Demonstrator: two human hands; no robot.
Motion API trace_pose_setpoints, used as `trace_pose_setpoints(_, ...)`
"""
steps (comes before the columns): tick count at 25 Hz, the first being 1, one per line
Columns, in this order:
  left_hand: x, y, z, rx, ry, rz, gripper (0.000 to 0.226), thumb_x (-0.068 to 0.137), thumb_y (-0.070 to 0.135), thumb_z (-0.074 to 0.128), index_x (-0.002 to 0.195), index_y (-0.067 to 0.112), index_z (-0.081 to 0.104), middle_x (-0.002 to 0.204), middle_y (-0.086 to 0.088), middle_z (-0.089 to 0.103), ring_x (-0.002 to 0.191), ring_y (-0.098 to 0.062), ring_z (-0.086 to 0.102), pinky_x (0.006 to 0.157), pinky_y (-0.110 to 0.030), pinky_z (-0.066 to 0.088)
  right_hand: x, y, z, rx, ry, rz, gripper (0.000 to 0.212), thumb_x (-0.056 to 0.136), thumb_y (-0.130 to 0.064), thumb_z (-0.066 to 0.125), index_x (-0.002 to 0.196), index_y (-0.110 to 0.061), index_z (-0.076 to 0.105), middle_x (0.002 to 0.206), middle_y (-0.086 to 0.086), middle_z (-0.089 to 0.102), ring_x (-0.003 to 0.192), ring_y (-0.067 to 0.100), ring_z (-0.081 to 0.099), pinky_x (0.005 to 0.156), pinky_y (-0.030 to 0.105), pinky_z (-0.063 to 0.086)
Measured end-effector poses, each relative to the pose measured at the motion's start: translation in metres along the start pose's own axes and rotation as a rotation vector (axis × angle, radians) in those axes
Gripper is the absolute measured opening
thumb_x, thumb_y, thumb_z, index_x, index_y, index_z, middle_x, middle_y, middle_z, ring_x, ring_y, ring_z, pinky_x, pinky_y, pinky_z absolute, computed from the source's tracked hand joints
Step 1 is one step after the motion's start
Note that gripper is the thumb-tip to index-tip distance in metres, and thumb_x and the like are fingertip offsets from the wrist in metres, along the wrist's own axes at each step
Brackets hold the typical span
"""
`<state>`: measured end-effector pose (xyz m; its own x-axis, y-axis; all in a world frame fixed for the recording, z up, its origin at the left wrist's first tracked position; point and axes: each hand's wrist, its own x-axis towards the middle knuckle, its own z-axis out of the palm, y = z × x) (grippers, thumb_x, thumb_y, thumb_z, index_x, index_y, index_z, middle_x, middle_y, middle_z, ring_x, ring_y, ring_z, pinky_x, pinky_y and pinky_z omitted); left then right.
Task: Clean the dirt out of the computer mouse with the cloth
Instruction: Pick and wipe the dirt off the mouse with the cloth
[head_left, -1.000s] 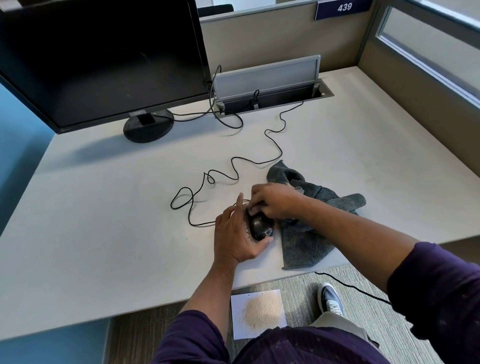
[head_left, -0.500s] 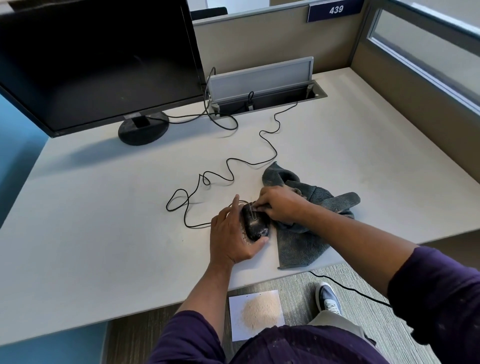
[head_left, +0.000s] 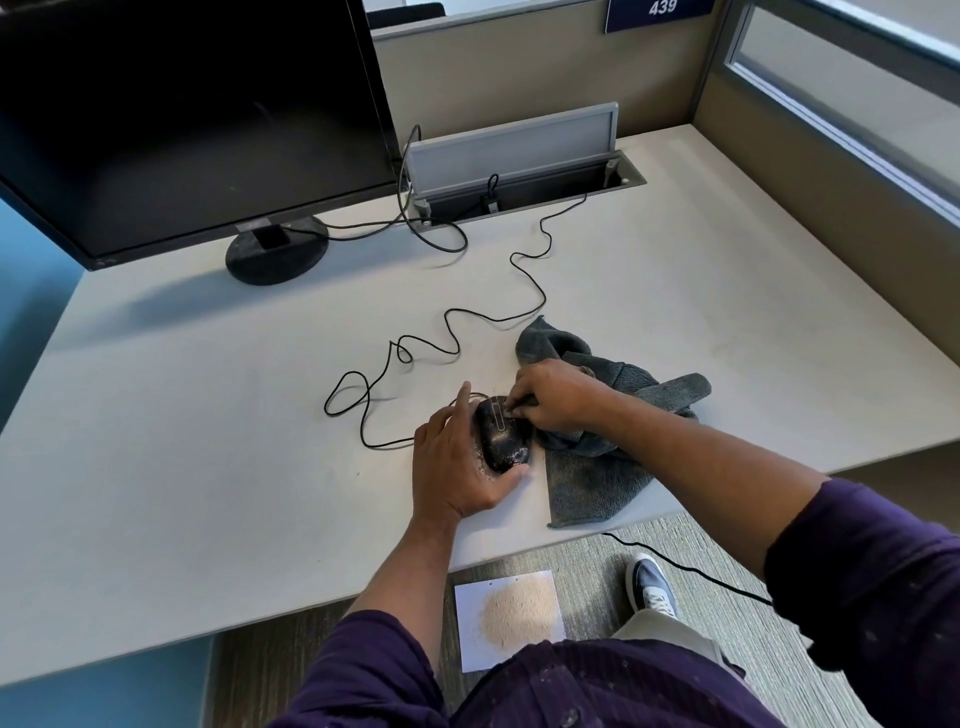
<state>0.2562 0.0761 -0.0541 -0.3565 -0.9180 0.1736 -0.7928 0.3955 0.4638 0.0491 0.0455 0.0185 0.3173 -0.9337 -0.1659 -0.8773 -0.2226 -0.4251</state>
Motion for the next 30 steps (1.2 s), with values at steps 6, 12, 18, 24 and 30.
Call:
trace_pose_setpoints(6,0.000,0.001,0.000,0.003,0.005,0.008,0.131,0.060,0.078,0.074,0.163,0.013,0.025,0.142,0.011,0.060,0.132,-0.019,0.052,0.104,-0.042,0.044,-0.001,0.001,0.007,0.046,0.112,0.012,0.019,0.089,-0.026,0.066,0.104,-0.024,0.077,0.099,-0.002,0.073,0.093,0.015,0.064,0.086,0.029,0.051)
trace_pose_setpoints(12,0.000,0.000,0.001,0.016,0.000,0.013,0.131,0.060,0.078,0.074,0.163,0.013,0.026,0.142,0.010,0.060,0.133,-0.019,0.052,0.104,-0.041,0.043,-0.009,0.007,0.003,0.076,0.033,-0.100,0.013,0.083,-0.025,0.071,0.093,-0.025,0.080,0.085,-0.011,0.066,0.075,0.003,0.056,0.069,0.021,0.043)
trace_pose_setpoints(18,0.001,-0.001,0.001,0.012,-0.006,0.010,0.130,0.061,0.078,0.074,0.163,0.015,0.025,0.145,0.011,0.058,0.135,-0.018,0.051,0.106,-0.040,0.041,0.003,0.004,0.013,0.054,0.111,0.023,0.021,0.093,-0.028,0.062,0.107,-0.025,0.077,0.096,-0.002,0.065,0.091,0.016,0.060,0.080,0.028,0.046)
trace_pose_setpoints(24,0.001,-0.003,0.002,0.007,-0.002,0.024,0.129,0.061,0.079,0.073,0.163,0.014,0.027,0.143,0.011,0.059,0.133,-0.017,0.052,0.106,-0.039,0.040,0.007,0.011,-0.012,0.084,-0.049,-0.015,0.016,0.083,-0.024,0.070,0.095,-0.024,0.080,0.089,-0.009,0.074,0.075,0.000,0.060,0.079,0.021,0.050)
trace_pose_setpoints(30,0.001,-0.002,0.001,0.004,-0.005,0.027,0.128,0.063,0.078,0.075,0.163,0.014,0.028,0.145,0.011,0.059,0.134,-0.017,0.052,0.107,-0.039,0.041,0.006,-0.005,0.011,0.008,0.048,-0.043,0.023,0.087,-0.021,0.060,0.103,-0.023,0.077,0.100,-0.001,0.067,0.095,0.015,0.060,0.088,0.029,0.048)
